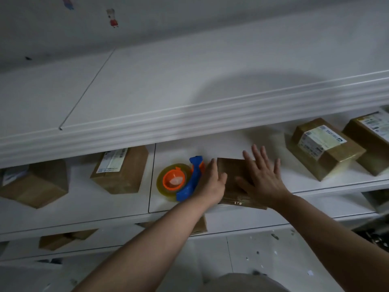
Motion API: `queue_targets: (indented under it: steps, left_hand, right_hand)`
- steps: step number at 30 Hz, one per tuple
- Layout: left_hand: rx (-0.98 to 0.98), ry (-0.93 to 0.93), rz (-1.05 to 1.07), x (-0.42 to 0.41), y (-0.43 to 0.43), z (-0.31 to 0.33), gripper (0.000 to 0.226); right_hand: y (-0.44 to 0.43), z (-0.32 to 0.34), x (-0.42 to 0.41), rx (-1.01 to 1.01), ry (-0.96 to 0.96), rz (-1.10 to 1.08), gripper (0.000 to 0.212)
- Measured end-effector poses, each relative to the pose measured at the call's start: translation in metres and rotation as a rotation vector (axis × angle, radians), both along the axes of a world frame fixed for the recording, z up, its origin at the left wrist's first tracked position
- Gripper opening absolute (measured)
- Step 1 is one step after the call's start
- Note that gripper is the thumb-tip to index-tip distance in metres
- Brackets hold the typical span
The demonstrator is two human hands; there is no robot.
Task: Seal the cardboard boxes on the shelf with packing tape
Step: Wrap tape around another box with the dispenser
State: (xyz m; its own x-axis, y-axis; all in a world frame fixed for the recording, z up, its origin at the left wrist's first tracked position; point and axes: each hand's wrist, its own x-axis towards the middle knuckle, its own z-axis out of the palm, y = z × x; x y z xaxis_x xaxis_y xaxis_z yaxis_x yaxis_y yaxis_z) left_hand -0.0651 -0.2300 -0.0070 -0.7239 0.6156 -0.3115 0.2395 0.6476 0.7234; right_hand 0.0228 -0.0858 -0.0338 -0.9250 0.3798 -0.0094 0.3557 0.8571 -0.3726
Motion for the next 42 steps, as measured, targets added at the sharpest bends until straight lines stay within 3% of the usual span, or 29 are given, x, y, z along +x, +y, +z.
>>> queue_targets:
  steps: [4, 7, 9, 14, 17, 20, 23, 25, 28, 31, 36, 39, 42]
  left_hand:
    - [0.068, -0.221, 0.160, 0.011, 0.008, -0.016, 0.059]
    - [0.195, -0.326, 0.265, 0.011, 0.005, -0.022, 0.055]
    - [0.174, -0.310, 0.246, 0.008, 0.005, -0.024, 0.051]
    - [0.079, -0.313, 0.316, -0.004, 0.021, -0.015, 0.025]
    - [0.000, -0.202, 0.322, 0.004, 0.030, -0.011, 0.039]
    - [0.041, -0.301, 0.359, 0.006, 0.028, -0.010, 0.039]
    - [0.178, -0.371, 0.371, 0.002, 0.021, -0.003, 0.042]
    - [0.240, -0.300, 0.365, 0.000, 0.018, 0.002, 0.058]
    - [0.347, -0.252, 0.422, -0.002, 0.020, 0.014, 0.051]
    - [0.379, -0.351, 0.499, -0.001, 0.025, 0.024, 0.042]
    - [0.266, -0.293, 0.613, 0.005, 0.028, -0.001, 0.050]
    - [0.318, -0.312, 0.641, 0.007, 0.028, -0.004, 0.051]
    - [0.420, -0.425, 0.689, 0.010, 0.024, -0.001, 0.044]
  right_hand:
    - [0.007, -0.010, 0.001, -0.516, 0.129, -0.331, 0.090]
    - [0.016, -0.018, 0.006, -0.863, 0.218, -0.423, 0.083]
    - [0.017, -0.023, 0.008, -0.982, 0.253, -0.435, 0.078]
    - [0.010, -0.031, 0.016, -1.074, 0.401, -0.504, 0.062]
    - [0.014, -0.033, 0.022, -1.237, 0.405, -0.513, 0.061]
    - [0.018, -0.035, 0.023, -1.338, 0.233, -0.504, 0.065]
    - [0.029, -0.021, 0.025, -1.477, 0.277, -0.430, 0.036]
    - [0.038, -0.011, 0.026, -1.570, 0.449, -0.355, 0.054]
    - [0.048, -0.004, 0.026, -1.694, 0.647, -0.310, 0.083]
    - [0.055, -0.004, 0.027, -1.781, 0.706, -0.389, 0.072]
    - [0.056, -0.014, 0.033, -1.731, 0.624, -0.465, 0.058]
    - [0.058, -0.020, 0.038, -1.611, 0.394, -0.420, 0.056]
    - [0.061, -0.017, 0.044, -1.611, 0.179, -0.335, 0.083]
